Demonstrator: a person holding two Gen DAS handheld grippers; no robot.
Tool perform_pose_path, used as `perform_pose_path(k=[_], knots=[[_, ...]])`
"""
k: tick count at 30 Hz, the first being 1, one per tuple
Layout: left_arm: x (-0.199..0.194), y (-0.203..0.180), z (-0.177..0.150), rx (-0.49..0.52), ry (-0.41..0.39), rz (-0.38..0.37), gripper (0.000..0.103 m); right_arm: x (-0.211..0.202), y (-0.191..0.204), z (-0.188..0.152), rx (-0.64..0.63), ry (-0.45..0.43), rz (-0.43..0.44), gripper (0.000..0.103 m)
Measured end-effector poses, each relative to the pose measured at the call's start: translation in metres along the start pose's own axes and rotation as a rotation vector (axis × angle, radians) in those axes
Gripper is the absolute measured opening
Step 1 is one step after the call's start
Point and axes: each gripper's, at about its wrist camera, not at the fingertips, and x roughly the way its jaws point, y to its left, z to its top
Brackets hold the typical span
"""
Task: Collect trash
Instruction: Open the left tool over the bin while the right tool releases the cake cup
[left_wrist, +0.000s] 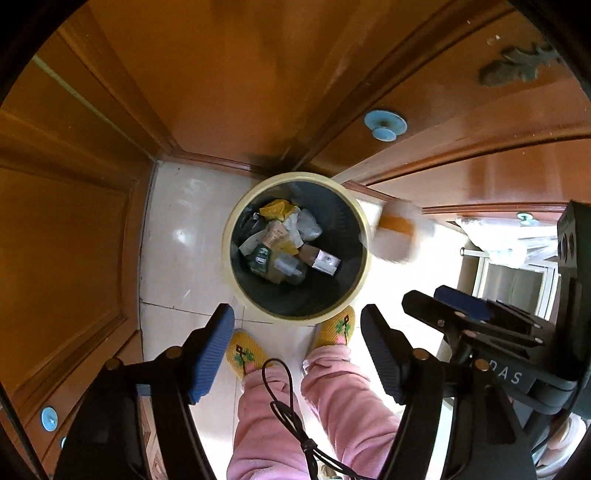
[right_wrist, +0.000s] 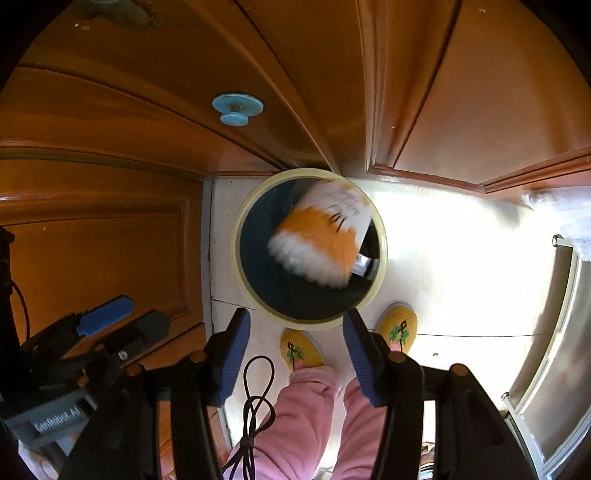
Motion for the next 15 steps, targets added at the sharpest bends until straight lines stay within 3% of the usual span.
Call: perform_pose_path(k=[15], knots=[[-0.015,0.004,-0.020,-0.005,-0.026,0.014,0.069,0.002,0.008,-0.019,-0.013,-0.012,0.027,0.052]])
